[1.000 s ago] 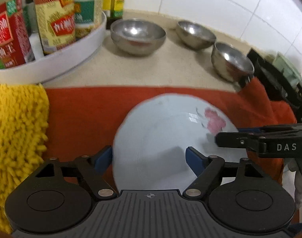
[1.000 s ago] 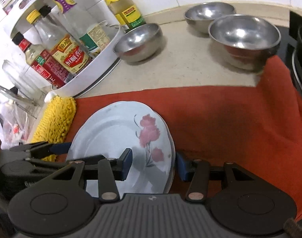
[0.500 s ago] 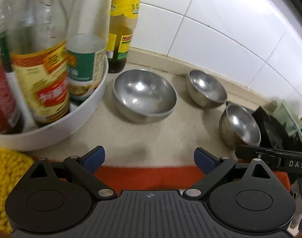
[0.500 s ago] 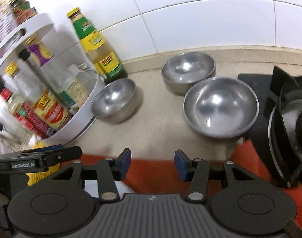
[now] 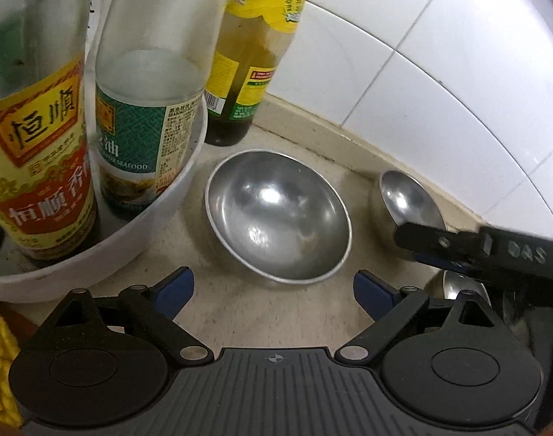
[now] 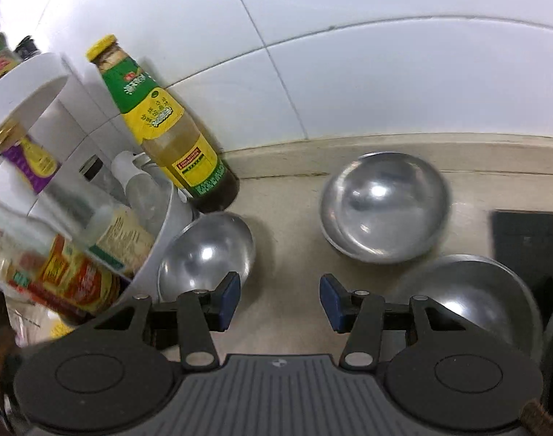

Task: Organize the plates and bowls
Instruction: 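Move both grippers toward the steel bowls along the wall, then grasp the rim of the large steel bowl with both grippers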

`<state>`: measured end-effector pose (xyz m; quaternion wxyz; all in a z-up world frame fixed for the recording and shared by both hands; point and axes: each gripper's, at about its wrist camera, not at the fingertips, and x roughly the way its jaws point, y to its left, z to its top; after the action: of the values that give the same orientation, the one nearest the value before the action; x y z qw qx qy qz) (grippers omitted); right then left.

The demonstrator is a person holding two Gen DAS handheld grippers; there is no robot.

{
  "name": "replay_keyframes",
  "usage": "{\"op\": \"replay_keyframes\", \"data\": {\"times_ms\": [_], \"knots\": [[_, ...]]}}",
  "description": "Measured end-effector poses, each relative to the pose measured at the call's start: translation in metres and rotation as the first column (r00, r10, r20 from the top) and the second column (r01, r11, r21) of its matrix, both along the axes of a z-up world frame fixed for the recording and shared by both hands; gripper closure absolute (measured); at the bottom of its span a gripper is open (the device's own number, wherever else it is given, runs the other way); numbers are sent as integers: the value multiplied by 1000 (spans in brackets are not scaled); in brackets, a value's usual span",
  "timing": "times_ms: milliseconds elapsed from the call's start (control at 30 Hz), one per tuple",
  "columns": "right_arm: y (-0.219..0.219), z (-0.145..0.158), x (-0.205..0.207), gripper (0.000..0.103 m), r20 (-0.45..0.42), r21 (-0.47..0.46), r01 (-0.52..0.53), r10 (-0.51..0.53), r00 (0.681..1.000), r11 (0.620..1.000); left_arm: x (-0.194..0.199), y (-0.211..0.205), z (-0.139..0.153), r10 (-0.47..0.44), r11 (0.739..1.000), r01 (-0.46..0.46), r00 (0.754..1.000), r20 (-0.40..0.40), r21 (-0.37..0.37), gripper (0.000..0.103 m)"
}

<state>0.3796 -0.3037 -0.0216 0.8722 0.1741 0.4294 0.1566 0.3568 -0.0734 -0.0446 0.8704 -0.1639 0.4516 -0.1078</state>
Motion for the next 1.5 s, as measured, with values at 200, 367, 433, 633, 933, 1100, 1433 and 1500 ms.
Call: {"op": "replay_keyframes", "data": {"times_ms": [200,367,433,633,933,1100,1433,1500], "knots": [[27,-28,25,58,-50,61,-12,15,999,998,14,0,-11,48,999,-48,999,-11,-20,11],[38,-48,29,60,-65,62,3,1,998,998,19,0,-19,57,998,-57,998,-26,-5,14],[37,-54,30,69,-73,81,11,-5,997,997,21,-4,-20,45,999,-44,999,-10,29,18],[34,-61,29,84,-92,121,-5,16,996,993,23,-9,-26,-6,1000,6,1000,-19,9,28],[13,-55,10,84,-119,155,-21,39,992,988,3,-18,-15,-96,995,96,995,-13,-1,27],[-4,-51,-16,84,-164,156,-4,31,986,988,-19,-27,-7,-172,985,172,985,-20,-5,26],[-18,-46,-49,81,-199,103,26,-5,980,994,-35,-32,-18,-224,975,224,973,-61,-4,25],[-21,-45,-49,80,-191,90,42,-24,981,995,-35,-27,-14,-204,979,205,978,-42,6,23]]}}
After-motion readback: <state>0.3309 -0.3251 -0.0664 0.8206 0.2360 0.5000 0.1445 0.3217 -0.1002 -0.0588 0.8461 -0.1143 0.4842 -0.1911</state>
